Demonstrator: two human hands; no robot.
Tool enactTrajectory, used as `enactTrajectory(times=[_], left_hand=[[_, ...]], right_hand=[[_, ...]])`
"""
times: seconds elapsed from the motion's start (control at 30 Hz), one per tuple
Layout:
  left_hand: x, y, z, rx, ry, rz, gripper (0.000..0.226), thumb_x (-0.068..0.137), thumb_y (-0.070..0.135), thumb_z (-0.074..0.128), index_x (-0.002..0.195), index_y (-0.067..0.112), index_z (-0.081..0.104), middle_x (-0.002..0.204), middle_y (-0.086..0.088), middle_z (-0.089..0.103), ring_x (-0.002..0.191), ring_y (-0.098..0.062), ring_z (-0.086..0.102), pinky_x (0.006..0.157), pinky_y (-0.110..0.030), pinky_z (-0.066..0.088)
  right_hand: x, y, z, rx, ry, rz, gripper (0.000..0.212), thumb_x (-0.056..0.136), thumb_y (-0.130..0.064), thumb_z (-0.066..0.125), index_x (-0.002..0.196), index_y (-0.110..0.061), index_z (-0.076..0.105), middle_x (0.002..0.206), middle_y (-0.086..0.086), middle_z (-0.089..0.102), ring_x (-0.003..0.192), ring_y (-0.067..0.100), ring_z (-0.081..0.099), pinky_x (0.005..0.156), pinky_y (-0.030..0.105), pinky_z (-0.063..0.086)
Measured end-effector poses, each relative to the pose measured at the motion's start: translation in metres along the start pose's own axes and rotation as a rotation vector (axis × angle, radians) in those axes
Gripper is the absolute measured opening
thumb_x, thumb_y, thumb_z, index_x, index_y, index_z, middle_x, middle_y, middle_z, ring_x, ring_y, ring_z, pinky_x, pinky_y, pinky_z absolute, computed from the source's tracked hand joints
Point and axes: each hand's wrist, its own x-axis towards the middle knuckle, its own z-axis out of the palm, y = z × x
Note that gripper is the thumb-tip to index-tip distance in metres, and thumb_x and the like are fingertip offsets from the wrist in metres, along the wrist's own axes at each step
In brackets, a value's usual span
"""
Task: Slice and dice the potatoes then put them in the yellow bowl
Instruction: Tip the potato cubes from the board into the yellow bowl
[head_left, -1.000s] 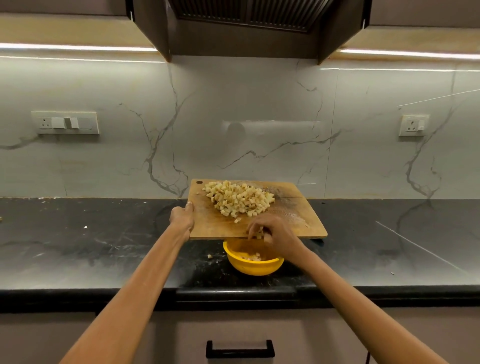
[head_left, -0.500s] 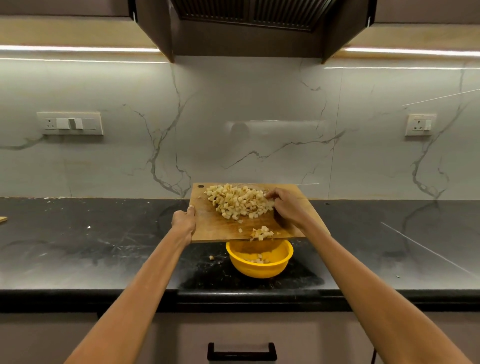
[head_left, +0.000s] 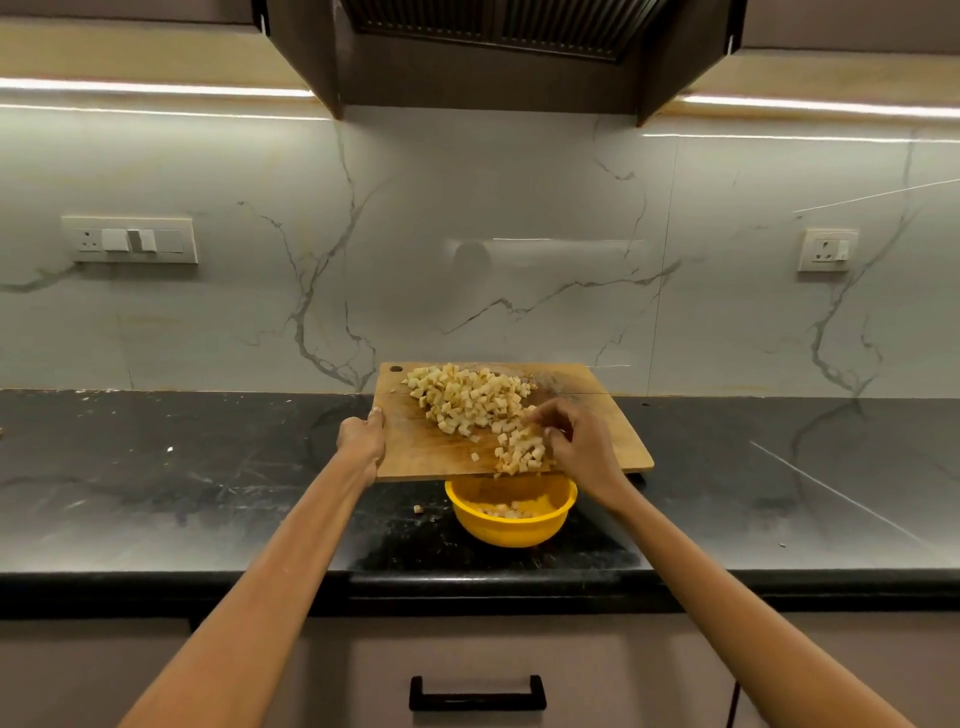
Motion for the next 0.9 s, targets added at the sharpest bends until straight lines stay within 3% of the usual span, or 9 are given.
enactTrajectory(times=[0.13, 0.27, 0.4, 0.53, 0.6, 0.67, 0.8, 0.9], left_hand=[[0.000, 0.001, -0.001, 0.002, 0.009, 0.002, 0.038, 0.100, 0.032, 0.039, 0.109, -0.002, 0.053, 0.101, -0.017, 0.057, 0.085, -0.028, 0.055, 0.069, -0.035, 0.046], [-0.002, 0.002, -0.002, 0.007, 0.011, 0.007, 0.037, 0.100, 0.033, 0.039, 0.108, -0.001, 0.053, 0.100, -0.017, 0.057, 0.084, -0.027, 0.054, 0.062, -0.032, 0.045], [-0.001, 0.004, -0.002, 0.015, 0.034, 0.030, 0.039, 0.100, 0.032, 0.040, 0.109, -0.004, 0.053, 0.098, -0.017, 0.055, 0.083, -0.028, 0.053, 0.052, -0.029, 0.040], [-0.003, 0.005, 0.001, 0.004, 0.021, 0.031, 0.038, 0.100, 0.031, 0.040, 0.108, -0.004, 0.052, 0.099, -0.017, 0.055, 0.084, -0.028, 0.054, 0.056, -0.029, 0.043], [-0.006, 0.004, -0.001, -0.004, 0.015, 0.020, 0.037, 0.100, 0.031, 0.039, 0.108, -0.003, 0.052, 0.097, -0.016, 0.055, 0.084, -0.028, 0.054, 0.065, -0.033, 0.045], [-0.007, 0.004, -0.002, -0.015, 0.003, 0.009, 0.036, 0.100, 0.031, 0.039, 0.108, -0.002, 0.051, 0.098, -0.016, 0.055, 0.085, -0.028, 0.054, 0.070, -0.035, 0.045], [-0.006, 0.004, -0.004, -0.042, 0.003, 0.019, 0.036, 0.100, 0.032, 0.041, 0.107, -0.002, 0.052, 0.098, -0.016, 0.056, 0.084, -0.029, 0.055, 0.062, -0.033, 0.045], [-0.004, 0.003, -0.004, -0.060, -0.006, 0.020, 0.033, 0.100, 0.032, 0.041, 0.103, 0.000, 0.052, 0.099, -0.017, 0.057, 0.086, -0.029, 0.056, 0.066, -0.035, 0.047]], right_hand=[[0.008, 0.008, -0.003, -0.106, 0.024, 0.070, 0.027, 0.093, 0.006, 0.044, 0.109, -0.004, 0.063, 0.111, 0.009, 0.065, 0.103, 0.013, 0.056, 0.090, 0.017, 0.039], [0.017, 0.010, -0.002, -0.229, -0.150, 0.093, 0.036, 0.095, 0.006, 0.035, 0.124, -0.001, 0.055, 0.129, 0.014, 0.056, 0.121, 0.022, 0.049, 0.095, 0.014, 0.030], [0.005, -0.007, 0.009, -0.193, -0.192, 0.005, 0.034, 0.091, 0.012, 0.037, 0.115, 0.005, 0.059, 0.116, 0.017, 0.062, 0.106, 0.021, 0.057, 0.089, 0.012, 0.040], [-0.011, -0.019, 0.019, -0.090, -0.158, -0.068, 0.032, 0.086, 0.018, 0.040, 0.096, 0.004, 0.067, 0.098, 0.015, 0.069, 0.085, 0.008, 0.058, 0.077, 0.003, 0.042], [-0.006, -0.022, 0.013, -0.026, -0.103, -0.031, 0.032, 0.084, 0.018, 0.042, 0.091, 0.001, 0.068, 0.095, 0.012, 0.070, 0.076, -0.002, 0.059, 0.072, 0.006, 0.046], [0.001, -0.022, 0.008, 0.008, -0.065, 0.015, 0.032, 0.086, 0.017, 0.041, 0.094, 0.002, 0.067, 0.098, 0.012, 0.069, 0.081, 0.000, 0.062, 0.075, 0.011, 0.051], [-0.005, -0.022, 0.011, -0.106, -0.192, -0.026, 0.037, 0.085, 0.019, 0.037, 0.105, 0.004, 0.065, 0.109, 0.014, 0.067, 0.099, 0.010, 0.057, 0.081, -0.002, 0.038], [-0.010, -0.022, 0.011, -0.076, -0.206, -0.079, 0.036, 0.082, 0.019, 0.041, 0.096, 0.002, 0.069, 0.100, 0.014, 0.070, 0.090, 0.016, 0.065, 0.077, 0.008, 0.047]])
